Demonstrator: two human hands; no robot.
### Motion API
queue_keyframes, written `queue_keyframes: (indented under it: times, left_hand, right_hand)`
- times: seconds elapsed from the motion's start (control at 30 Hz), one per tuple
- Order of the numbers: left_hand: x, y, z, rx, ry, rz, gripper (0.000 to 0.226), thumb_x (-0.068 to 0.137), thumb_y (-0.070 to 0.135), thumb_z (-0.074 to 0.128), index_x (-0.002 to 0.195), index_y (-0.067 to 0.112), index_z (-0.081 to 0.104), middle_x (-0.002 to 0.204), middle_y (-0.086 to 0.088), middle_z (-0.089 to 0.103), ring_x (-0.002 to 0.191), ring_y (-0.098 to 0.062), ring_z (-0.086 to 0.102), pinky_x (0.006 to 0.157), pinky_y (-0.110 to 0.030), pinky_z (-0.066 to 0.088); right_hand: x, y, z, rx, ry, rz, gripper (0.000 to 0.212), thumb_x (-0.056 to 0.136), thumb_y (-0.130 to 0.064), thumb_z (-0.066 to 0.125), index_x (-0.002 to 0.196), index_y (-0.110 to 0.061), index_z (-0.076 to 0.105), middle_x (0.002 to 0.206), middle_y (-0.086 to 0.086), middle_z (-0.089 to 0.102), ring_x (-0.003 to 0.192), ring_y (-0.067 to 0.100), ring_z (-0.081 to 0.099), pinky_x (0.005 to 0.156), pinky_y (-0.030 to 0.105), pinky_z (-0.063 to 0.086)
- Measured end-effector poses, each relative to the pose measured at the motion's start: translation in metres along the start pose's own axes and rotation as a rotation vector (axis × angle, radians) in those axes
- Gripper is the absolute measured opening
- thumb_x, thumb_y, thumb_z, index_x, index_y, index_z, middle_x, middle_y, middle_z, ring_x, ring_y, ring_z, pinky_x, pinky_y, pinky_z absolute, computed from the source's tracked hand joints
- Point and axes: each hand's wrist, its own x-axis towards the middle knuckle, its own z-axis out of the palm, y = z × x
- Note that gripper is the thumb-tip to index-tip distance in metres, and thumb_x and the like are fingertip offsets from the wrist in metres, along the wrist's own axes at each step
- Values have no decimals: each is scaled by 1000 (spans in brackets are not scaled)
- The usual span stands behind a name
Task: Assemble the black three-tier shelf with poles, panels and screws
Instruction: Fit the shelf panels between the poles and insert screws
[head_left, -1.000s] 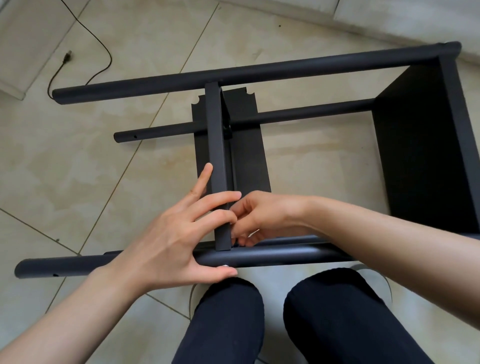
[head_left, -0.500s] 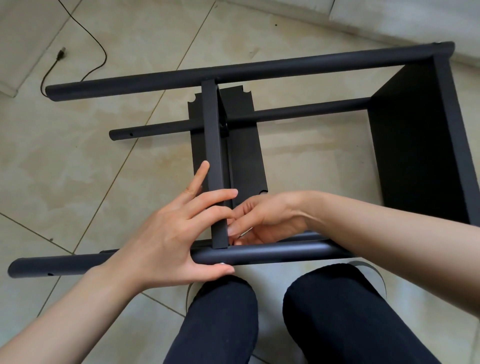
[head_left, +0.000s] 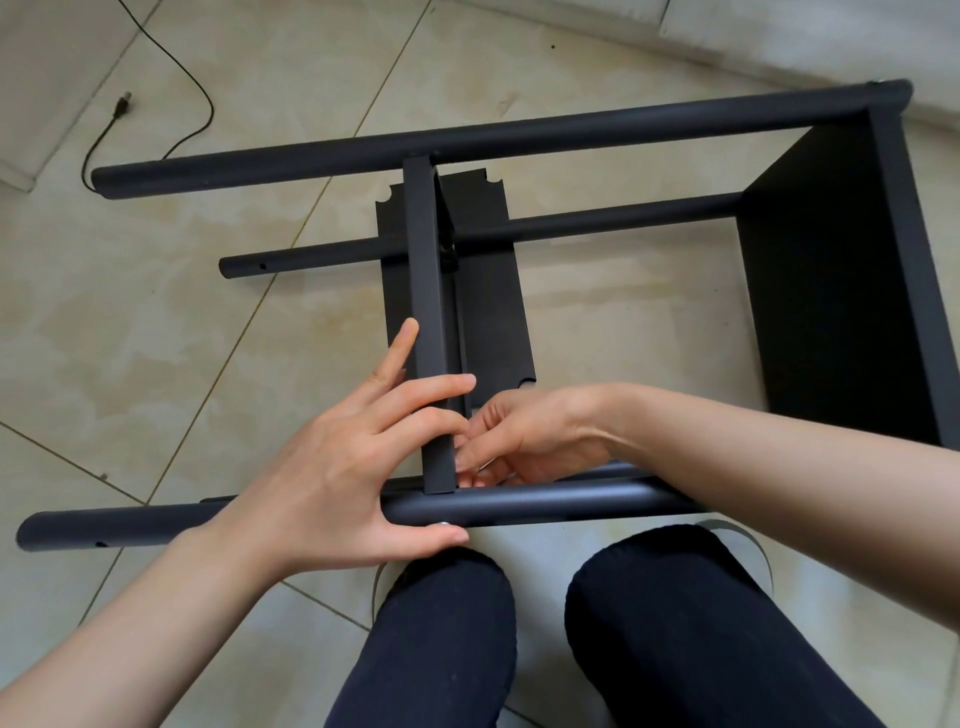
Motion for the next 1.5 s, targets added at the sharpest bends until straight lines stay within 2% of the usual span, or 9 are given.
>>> queue_keyframes:
  times: [0.2,0.37,0.47,0.6,0.8,1.0,1.17,1.33,1.5]
  left_hand:
    - [0,0,-1,-21,-13,-5,60,74,57,81,118,20,64,151,9,46,155,-29,11,92,-47,57]
    - [1,0,-1,-26,-14,-3,60,72,54,82,119,20,64,151,9,46,155,-28,10,99,-43,52]
    - [0,0,-1,-26,-14,-5,60,73,55,82,119,21,64,151,9,46,155,-29,11,97,-45,54]
    - [0,0,-1,-22,-6,2,60,74,57,79,119,20,64,151,9,46,155,-30,12,91,-47,57]
    - [-1,-1,1,-20,0,9,60,75,57,79,119,20,63,151,9,46,155,-30,12,89,-48,57]
    - [-1,-1,1,-21,1,10,61,75,59,78,120,20,64,151,9,46,155,-30,12,87,-50,58]
    - [-1,-1,1,-24,-3,7,62,75,60,77,120,20,63,151,9,46,155,-30,12,84,-51,59]
    - [-2,-1,1,-13,-6,11,62,75,60,77,120,20,63,151,9,45,155,-30,12,85,-49,59]
    - [-1,-1,1,-9,-5,5,63,75,61,77,120,20,63,151,9,46,155,-29,12,83,-49,59]
  right_hand:
    - [2,2,-1,-30,2,-12,23,97,-8,59,76,-13,67,72,-1,66,66,10,58,70,20,50]
    - [-1,0,-3,-70,-37,-50,36,95,-7,60,65,-24,70,64,-10,64,60,3,55,64,16,48]
    - [1,2,-2,-68,-30,-37,41,96,-7,59,61,-25,71,63,-9,65,66,8,54,71,20,47]
    - [4,4,1,-47,19,-16,26,96,-8,59,71,-14,66,67,-2,62,67,12,53,77,25,44]
    - [7,5,5,-136,76,22,47,94,-9,56,49,-22,63,58,-3,56,56,8,50,67,24,38]
    - [1,1,2,-126,68,30,36,94,-14,62,60,-22,71,76,3,53,70,12,50,72,29,36]
    - [5,2,5,-122,75,33,22,94,-11,59,73,-13,64,74,3,59,70,15,53,71,28,42]
    - [0,0,2,-103,29,39,24,83,-20,65,60,-22,71,70,-2,63,69,12,55,71,28,39]
    - [4,2,1,-122,64,33,17,86,-17,65,69,-17,67,71,1,56,67,12,52,75,32,36]
